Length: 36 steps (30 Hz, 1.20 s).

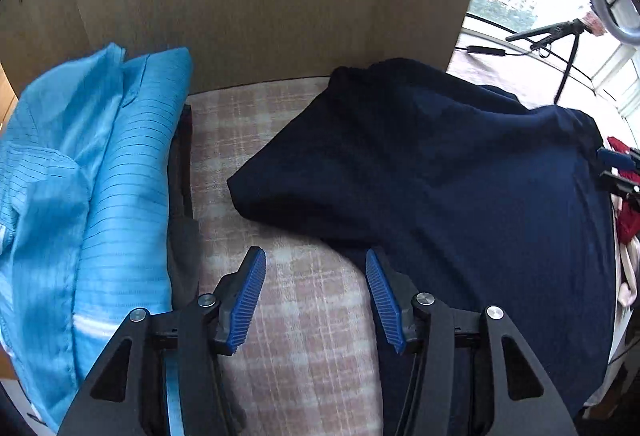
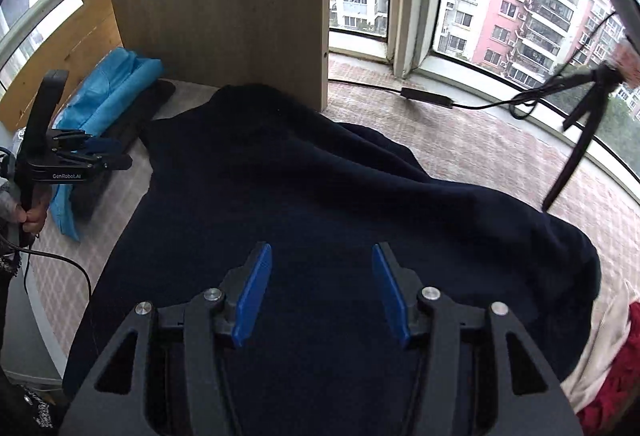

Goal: Fold clothes

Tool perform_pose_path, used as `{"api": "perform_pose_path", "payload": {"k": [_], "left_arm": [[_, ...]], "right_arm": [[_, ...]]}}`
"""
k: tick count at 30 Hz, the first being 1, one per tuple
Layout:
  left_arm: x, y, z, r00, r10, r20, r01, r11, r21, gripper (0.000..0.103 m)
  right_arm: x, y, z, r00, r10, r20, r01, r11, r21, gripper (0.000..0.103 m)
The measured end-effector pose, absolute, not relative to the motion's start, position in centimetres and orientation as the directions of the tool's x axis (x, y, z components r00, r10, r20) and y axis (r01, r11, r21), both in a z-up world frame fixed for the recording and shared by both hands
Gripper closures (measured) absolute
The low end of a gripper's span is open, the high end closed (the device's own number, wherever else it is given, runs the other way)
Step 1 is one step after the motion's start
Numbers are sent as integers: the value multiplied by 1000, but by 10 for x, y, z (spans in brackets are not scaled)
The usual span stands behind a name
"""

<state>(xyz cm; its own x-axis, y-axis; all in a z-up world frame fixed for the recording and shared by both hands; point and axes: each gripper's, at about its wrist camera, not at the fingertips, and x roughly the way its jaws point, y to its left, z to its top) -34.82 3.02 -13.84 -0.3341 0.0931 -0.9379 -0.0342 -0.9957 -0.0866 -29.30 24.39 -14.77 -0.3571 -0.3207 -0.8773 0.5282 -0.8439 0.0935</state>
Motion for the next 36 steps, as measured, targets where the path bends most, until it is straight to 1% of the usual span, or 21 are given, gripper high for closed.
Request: {"api": "perform_pose_path", "payload": {"k": [4,8,9,10,11,12,15,18,21,23,25,28,29,30,31,32,33,35,36], "left_arm": [[-370,28,-159,-332,73,-940,53,-994,-95,52],[-380,31,-174,-342,59,-938,78,-993,-91,54],[-379,33,-173,-359,54,-932,66,-994,-83,63],[-378,34,-171,-374,54,-926,53,-995,-79,70],[-376,35,-168,-379,68,-923,39,-995,-89,84],[-373,34,-165,-381,81,-921,33,-994,-102,89],[-355,29,-147,-411,85,-908,27,-994,-106,96],[-332,24,-132,-429,77,-900,9,-996,-90,96],[-319,22,-131,-406,63,-912,-15,-998,-63,93],[-318,24,-133,-390,29,-920,-37,-999,-16,94],[-319,26,-130,-392,31,-919,-49,-999,-13,93],[-324,25,-127,-395,23,-918,-52,-999,-2,92],[-326,25,-126,-394,21,-919,-55,-998,1,92],[-326,26,-126,-391,20,-920,-62,-998,5,91],[-327,27,-126,-387,19,-922,-69,-998,9,90],[-328,29,-126,-385,17,-923,-75,-997,14,89],[-328,31,-126,-387,14,-922,-81,-996,19,87],[-327,34,-125,-388,13,-922,-97,-995,26,85],[-328,35,-125,-389,9,-921,-98,-995,32,83]], "right_arm": [[-335,232,-178,-313,-347,-884,537,-832,137,52],[-359,224,-201,-269,-362,-892,550,-819,166,52],[-362,222,-205,-260,-360,-896,558,-813,165,51],[-364,220,-209,-255,-354,-900,566,-809,158,52],[-365,219,-211,-256,-344,-903,575,-805,144,52],[-366,217,-212,-256,-335,-907,583,-802,131,52],[-370,222,-205,-272,-346,-898,596,-793,125,52],[-381,240,-188,-333,-365,-869,566,-815,125,52],[-407,254,-186,-371,-293,-881,508,-858,72,52],[-420,252,-192,-357,-286,-889,515,-854,68,52],[-430,245,-200,-325,-289,-900,544,-836,72,51],[-433,226,-216,-285,-255,-924,590,-807,40,52],[-432,220,-220,-274,-249,-929,604,-796,35,50],[-429,217,-218,-270,-259,-927,618,-785,39,54],[-425,214,-216,-265,-269,-926,631,-774,44,75],[-421,211,-214,-261,-279,-924,645,-763,49,87],[-417,208,-211,-262,-288,-921,658,-751,48,95],[-403,206,-191,-315,-300,-900,683,-730,5,95],[-398,209,-174,-372,-315,-873,677,-736,-23,95]]}}
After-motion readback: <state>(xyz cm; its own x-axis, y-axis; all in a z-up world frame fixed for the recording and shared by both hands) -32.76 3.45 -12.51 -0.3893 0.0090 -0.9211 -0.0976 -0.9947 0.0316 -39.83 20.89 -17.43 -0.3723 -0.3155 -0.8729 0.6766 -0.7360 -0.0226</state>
